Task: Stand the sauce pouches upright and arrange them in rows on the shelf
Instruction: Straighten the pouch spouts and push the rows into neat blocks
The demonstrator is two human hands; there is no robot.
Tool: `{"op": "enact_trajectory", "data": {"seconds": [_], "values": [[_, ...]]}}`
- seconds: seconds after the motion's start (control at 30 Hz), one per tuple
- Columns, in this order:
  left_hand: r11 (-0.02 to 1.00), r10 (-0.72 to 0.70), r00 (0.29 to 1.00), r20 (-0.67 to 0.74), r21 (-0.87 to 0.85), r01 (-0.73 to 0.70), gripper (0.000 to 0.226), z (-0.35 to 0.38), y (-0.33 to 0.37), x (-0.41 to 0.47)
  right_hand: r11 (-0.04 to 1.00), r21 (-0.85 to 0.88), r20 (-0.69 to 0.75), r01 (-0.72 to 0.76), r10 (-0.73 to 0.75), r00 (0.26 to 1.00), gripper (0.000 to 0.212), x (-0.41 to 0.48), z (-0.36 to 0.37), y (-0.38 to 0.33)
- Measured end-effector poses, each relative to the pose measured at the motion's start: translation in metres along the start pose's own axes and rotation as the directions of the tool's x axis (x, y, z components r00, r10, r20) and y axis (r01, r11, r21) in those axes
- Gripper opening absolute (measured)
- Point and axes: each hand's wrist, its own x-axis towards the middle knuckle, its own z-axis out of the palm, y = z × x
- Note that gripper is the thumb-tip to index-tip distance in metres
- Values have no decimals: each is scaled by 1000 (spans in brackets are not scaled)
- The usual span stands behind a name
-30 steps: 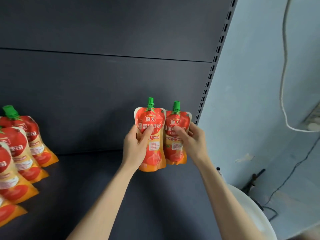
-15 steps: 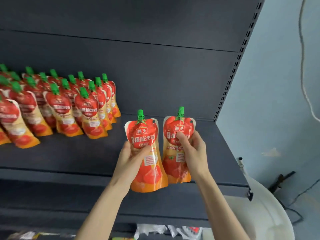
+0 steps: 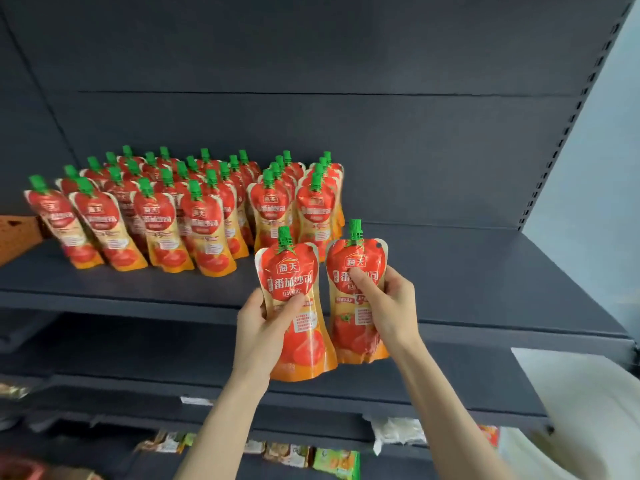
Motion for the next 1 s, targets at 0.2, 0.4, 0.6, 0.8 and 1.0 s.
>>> {"op": "enact_trajectory", "data": {"seconds": [0.2,0.4,0.6,0.8,1.0], "values": [[996,75,996,43,39,-77,19,-81,-1,38,1000,8,-77,-1,2,997,9,-7,80,16],[987,155,984,84,26,-158,27,-94,6,90,999,-20,-126,40,-42,991,4,23,113,13],[978,201,972,119,36,-206,34,-83,-4,139,997,-48,-148,53,-60,987,9,60,118,25],[979,193,963,188,24,-201,31,-68,-14,173,998,-32,-142,47,-51,989,13,89,113,34],[978,174,969,174,88,-191,43,-61,-33,174,992,-125,-78,17,-27,997,25,91,101,52]]}}
